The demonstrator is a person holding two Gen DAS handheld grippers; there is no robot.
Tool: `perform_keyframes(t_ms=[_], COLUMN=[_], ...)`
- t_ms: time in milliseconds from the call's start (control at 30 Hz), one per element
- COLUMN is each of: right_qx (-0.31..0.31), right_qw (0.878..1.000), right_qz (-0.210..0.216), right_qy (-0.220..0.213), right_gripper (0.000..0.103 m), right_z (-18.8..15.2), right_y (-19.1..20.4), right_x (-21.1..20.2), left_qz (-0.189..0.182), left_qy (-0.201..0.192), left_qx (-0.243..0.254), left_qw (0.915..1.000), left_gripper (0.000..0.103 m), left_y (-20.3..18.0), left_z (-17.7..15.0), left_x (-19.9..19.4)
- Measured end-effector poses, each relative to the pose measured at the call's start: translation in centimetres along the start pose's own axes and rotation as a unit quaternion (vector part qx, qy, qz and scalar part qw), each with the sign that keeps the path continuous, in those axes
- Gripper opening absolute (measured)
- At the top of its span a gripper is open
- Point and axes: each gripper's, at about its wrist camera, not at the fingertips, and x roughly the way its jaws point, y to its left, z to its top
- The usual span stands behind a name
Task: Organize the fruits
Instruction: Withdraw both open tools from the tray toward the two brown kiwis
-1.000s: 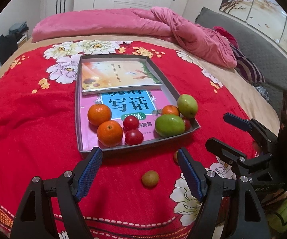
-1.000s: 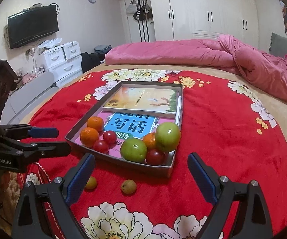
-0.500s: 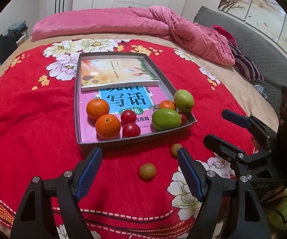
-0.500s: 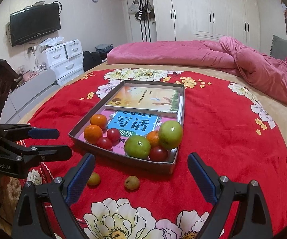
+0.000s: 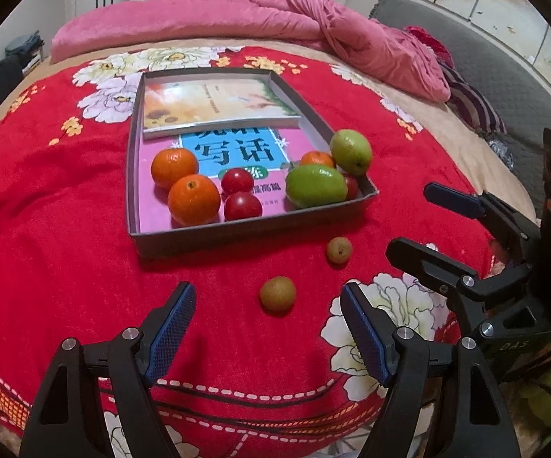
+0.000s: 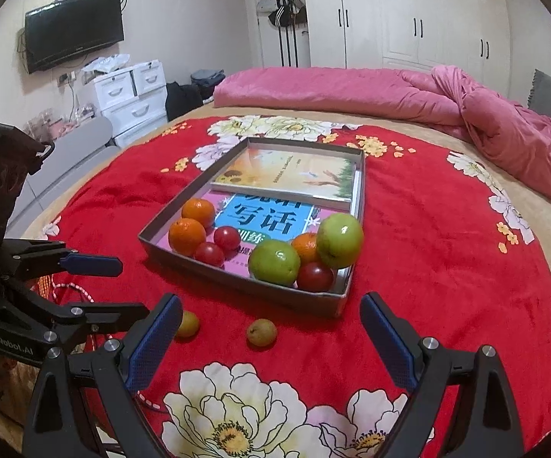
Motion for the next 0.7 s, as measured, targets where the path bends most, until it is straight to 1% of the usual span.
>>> perform_keyframes(t_ms=[133,233,367,700], right_qx=[-0.003,0.003,0.002,0.009], right_qw=[1.000,1.000,1.000,0.998], right_qz=[-0.003,0.006,0.007,0.008], right_qy=[0.013,0.020,0.029,0.056], right_gripper=[0.094,0.094,0.094,0.094], right_z=[-0.2,-0.3,-0.4,-0.8], right_y=[0.0,-0.1,-0.1,-0.6], right_x=[0.5,0.7,1.0,2.1], left_qz=[-0.002,-0.008,-0.012,-0.007], left_qy=[0.012,0.025,0.037,0.037], left_qx=[-0.005,-0.006,-0.006,-0.001], left_qw=[0.9999,0.9996,0.9992,0.9993], left_gripper=[0.079,0.079,0.079,0.079], left_y=[0.2,0.3,0.2,0.4], left_z=[-0.3,-0.6,-1.0,-1.2], left_x=[0.6,1.2,1.9,2.8])
